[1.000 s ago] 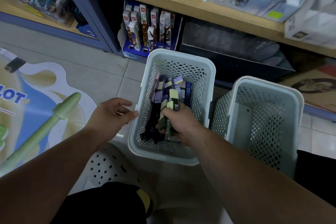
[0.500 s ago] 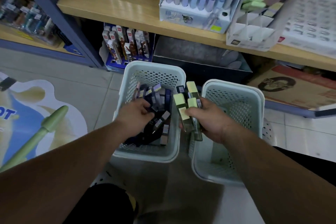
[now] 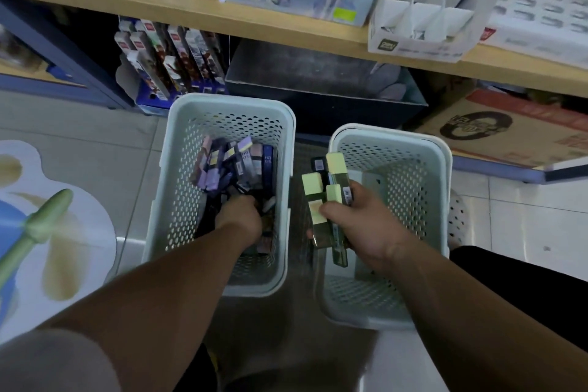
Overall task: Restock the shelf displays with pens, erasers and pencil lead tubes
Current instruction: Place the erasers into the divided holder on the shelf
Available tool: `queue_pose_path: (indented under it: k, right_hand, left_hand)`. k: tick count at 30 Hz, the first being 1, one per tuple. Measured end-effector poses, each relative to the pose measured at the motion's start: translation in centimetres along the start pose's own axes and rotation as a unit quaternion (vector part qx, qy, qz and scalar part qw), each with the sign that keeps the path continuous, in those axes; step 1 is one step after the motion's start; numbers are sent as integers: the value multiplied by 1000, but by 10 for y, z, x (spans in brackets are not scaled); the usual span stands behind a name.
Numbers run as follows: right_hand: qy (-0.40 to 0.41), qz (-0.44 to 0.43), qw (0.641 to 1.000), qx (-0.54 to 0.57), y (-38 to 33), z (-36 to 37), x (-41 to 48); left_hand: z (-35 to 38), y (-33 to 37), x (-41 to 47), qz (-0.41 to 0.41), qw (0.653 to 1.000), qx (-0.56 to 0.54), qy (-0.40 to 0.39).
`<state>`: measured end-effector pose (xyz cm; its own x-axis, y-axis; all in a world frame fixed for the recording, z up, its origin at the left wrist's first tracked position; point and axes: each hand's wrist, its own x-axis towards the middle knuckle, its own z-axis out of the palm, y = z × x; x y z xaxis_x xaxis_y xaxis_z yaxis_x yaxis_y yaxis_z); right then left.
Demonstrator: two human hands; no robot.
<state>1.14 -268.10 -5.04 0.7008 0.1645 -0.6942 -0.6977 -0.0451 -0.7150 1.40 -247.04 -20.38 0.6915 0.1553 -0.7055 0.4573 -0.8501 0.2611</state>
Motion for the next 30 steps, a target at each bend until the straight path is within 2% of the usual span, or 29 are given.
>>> queue_pose_path:
  k: [7,12,14,16,22,27,30]
  right_hand:
    - [8,10,1000,10,-2,3,0]
    - [2,15,999,35,-1,5,1]
    - [5,16,999,44,-2,4,2]
    - [10,11,998,60,-4,4,2]
    - [23,-6,997,80,-10,8,10]
    - [15,-8,997,77,-10,10,14]
    - [11,-5,997,82,-9,11,14]
  left_hand:
    - [-7,11,-8,-23,998,-53,-24]
    - [-11,5,-20,15,973,-227,20]
    - [-21,8,-22,4,949,-315,25]
    - [-36,11,-21,-10,935,-352,50]
    - [-80,31,-20,2,936,-273,223]
    - [-78,29,-12,-90,926,-278,241]
    - [-67,18,-13,-89,925,-270,252]
